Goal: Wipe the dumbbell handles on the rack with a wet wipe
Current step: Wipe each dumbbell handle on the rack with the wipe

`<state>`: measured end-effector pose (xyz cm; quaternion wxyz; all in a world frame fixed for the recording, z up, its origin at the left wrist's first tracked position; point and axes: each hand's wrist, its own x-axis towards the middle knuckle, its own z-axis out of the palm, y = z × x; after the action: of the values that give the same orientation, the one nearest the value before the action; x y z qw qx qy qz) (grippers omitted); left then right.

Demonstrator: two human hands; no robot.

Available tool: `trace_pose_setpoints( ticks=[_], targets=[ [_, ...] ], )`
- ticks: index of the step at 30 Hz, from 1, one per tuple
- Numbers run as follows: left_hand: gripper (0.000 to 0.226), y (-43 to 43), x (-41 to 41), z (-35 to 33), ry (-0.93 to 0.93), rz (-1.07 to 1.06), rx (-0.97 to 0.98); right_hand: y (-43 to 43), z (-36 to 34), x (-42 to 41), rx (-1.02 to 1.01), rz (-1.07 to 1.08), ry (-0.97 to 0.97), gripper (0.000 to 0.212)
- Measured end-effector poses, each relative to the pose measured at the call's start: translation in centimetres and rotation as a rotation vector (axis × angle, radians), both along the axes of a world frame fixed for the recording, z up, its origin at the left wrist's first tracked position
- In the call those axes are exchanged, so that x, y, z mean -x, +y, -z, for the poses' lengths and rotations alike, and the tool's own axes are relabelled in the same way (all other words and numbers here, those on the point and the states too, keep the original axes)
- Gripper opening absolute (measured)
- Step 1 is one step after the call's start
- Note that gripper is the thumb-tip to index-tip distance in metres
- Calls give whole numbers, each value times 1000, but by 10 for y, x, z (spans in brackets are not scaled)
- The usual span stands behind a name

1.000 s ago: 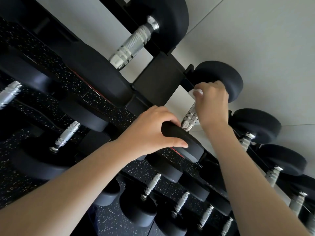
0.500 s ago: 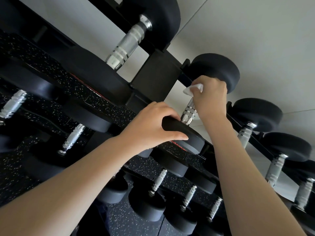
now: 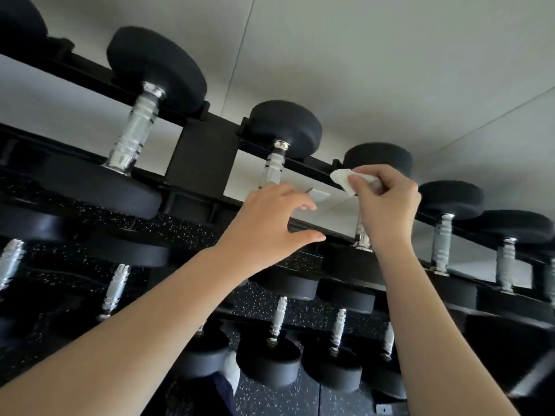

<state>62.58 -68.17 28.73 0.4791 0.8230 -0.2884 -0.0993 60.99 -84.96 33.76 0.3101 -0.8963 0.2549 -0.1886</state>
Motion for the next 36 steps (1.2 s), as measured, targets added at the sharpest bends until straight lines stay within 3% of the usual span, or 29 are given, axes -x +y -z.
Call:
trace_pose_setpoints(
  ticks=[14,26,36],
  targets=[
    [61,-111,67,10,37,112,-253,-116,26,61,-187,39,-80,7],
    [54,-150,89,28,10,-75,-272,-168,60,38,-459,46,-131,9],
    [51,-148,87,39,41,-120,-187,-156,93,-3,-511,29,-175,14]
  ],
)
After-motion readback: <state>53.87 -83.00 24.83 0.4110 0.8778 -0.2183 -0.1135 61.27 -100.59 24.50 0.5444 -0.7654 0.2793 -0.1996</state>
